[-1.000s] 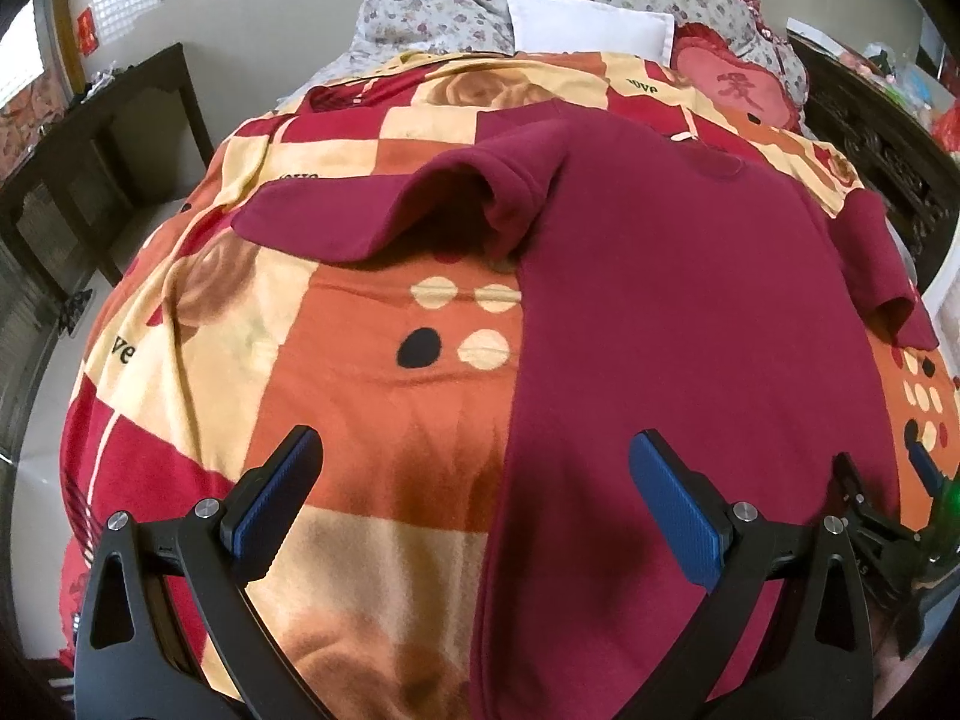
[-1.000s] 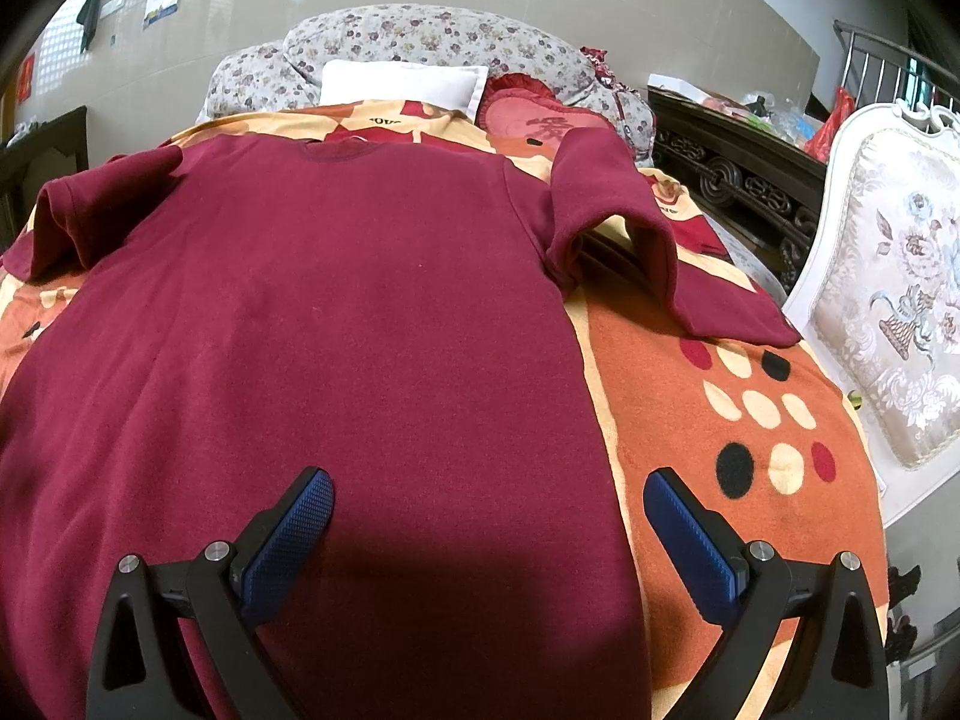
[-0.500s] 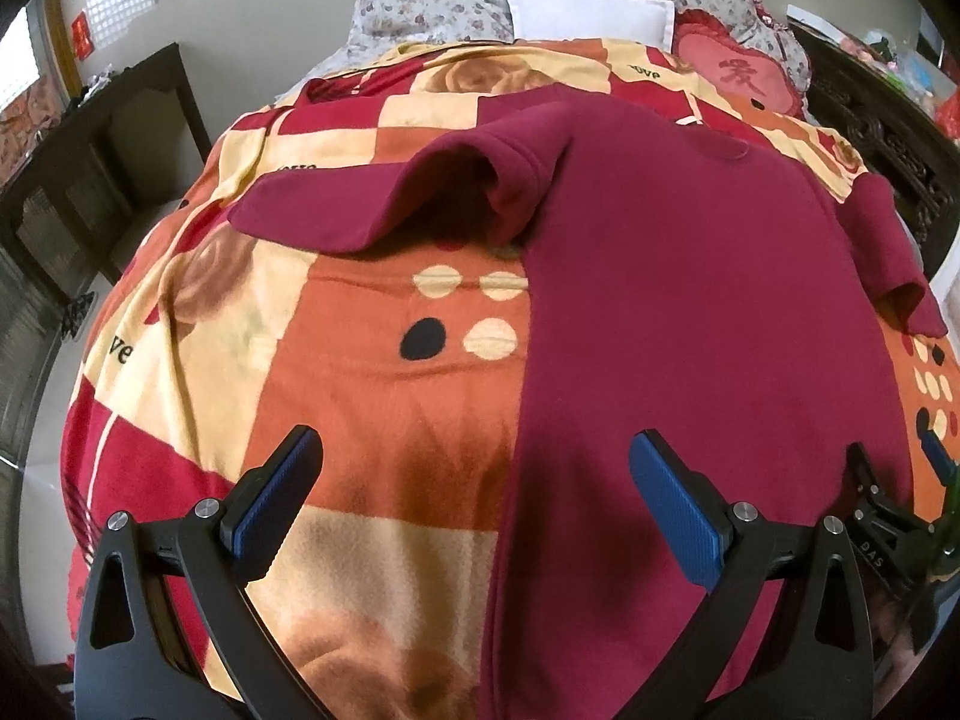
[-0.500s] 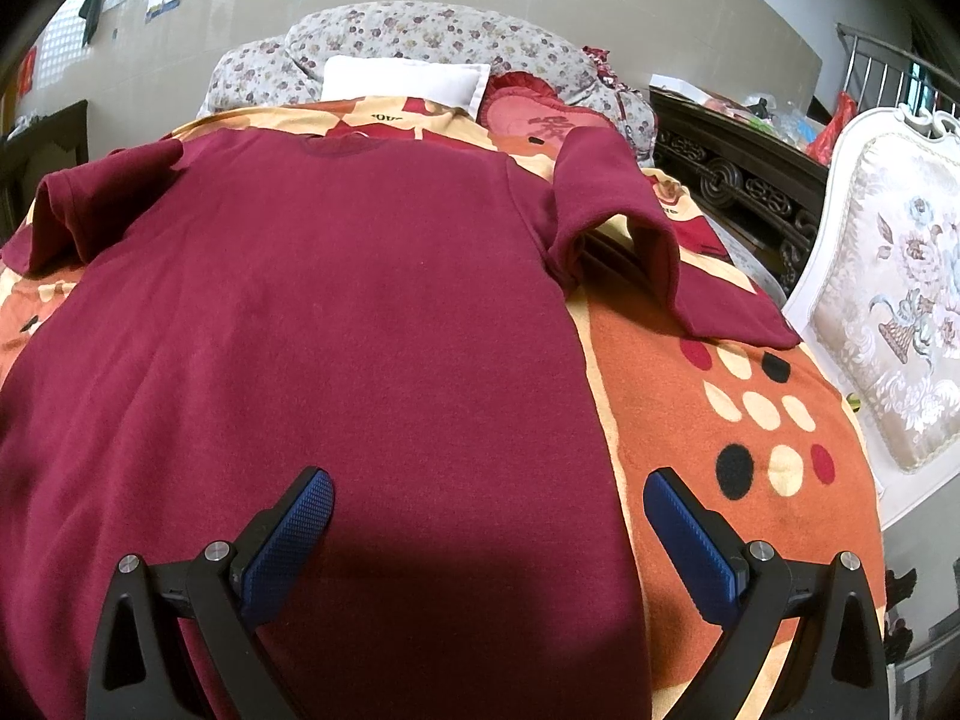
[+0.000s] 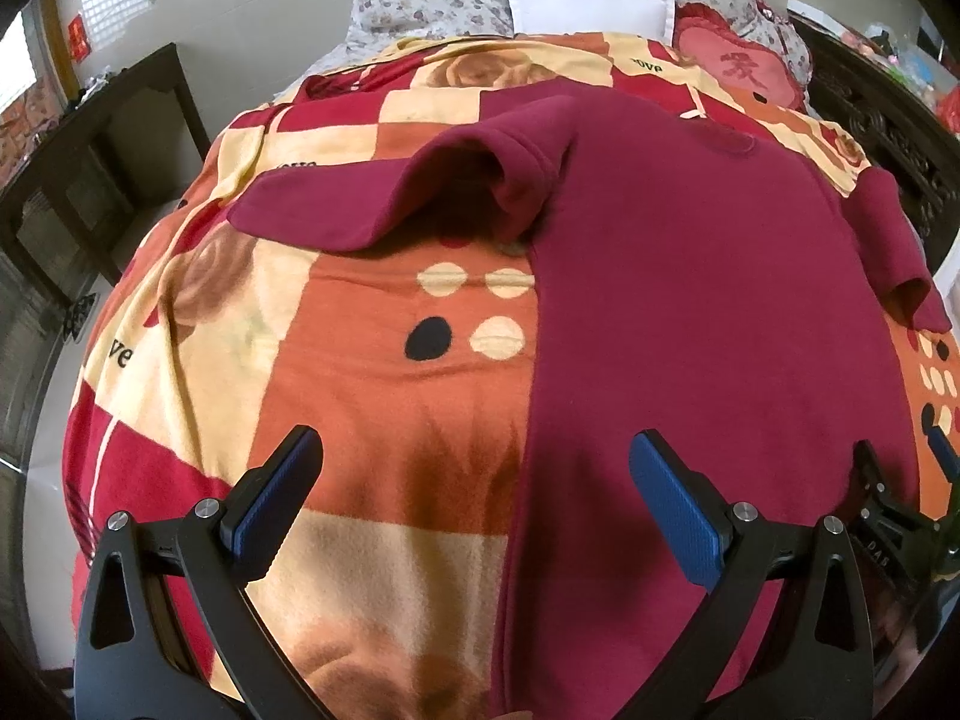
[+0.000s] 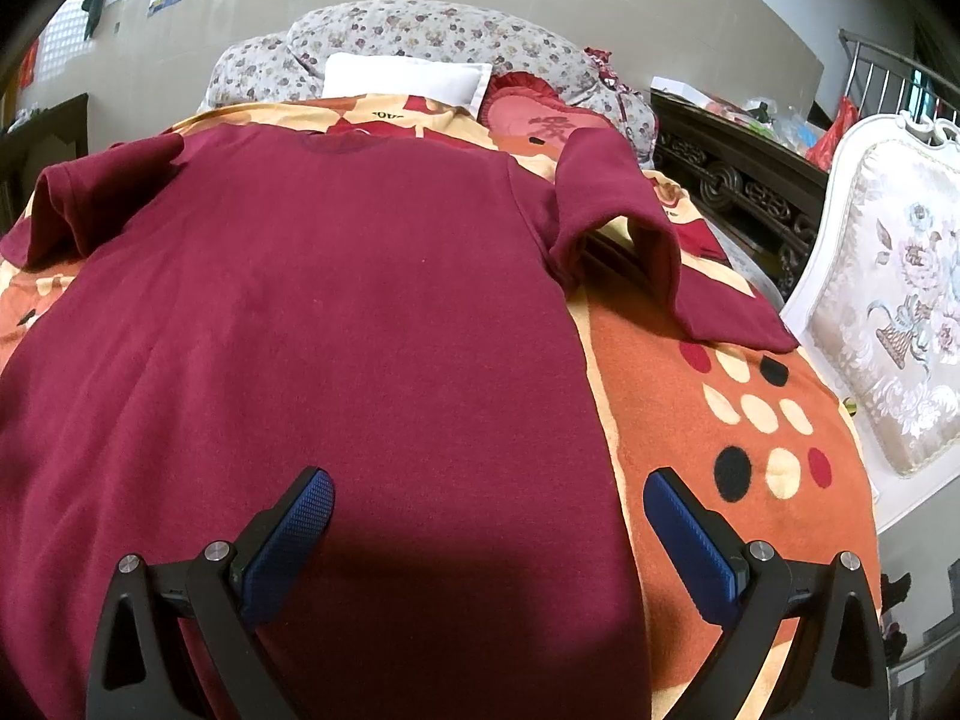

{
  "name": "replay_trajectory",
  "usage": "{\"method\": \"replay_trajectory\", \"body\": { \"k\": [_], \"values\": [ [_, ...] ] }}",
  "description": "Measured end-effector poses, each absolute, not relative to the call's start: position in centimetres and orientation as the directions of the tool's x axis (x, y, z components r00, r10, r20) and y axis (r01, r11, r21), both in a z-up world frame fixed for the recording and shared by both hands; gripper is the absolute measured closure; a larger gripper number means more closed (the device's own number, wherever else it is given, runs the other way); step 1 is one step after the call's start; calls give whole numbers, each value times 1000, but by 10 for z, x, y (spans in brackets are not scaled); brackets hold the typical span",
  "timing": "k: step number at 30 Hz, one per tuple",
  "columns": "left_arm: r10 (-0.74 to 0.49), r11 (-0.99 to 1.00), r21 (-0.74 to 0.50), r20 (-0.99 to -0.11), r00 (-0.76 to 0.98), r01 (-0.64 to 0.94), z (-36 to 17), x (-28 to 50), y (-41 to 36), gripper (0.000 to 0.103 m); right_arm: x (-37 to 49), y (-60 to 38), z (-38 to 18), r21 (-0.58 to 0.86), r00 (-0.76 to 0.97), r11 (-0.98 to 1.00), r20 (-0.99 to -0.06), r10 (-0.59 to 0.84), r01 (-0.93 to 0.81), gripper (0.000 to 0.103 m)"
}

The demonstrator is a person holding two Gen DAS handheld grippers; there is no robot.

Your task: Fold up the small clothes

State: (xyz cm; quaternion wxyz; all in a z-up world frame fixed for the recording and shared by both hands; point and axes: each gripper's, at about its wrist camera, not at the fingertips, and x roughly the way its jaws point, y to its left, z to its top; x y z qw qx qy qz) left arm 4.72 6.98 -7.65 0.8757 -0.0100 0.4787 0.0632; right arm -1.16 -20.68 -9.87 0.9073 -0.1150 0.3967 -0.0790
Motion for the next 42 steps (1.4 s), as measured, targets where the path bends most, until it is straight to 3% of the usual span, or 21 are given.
{"method": "replay_trajectory", "body": {
  "k": [35,42],
  "values": [
    [86,992,26,-859,504,-125,-94,53,78,0,-11,-202,-99,-311,679,949,-688,-255,42,0],
    [9,989,-72,-839,544,-127,-79,73,122,0,-11,-203,-100,-316,679,948,-687,-259,42,0]
  ]
}}
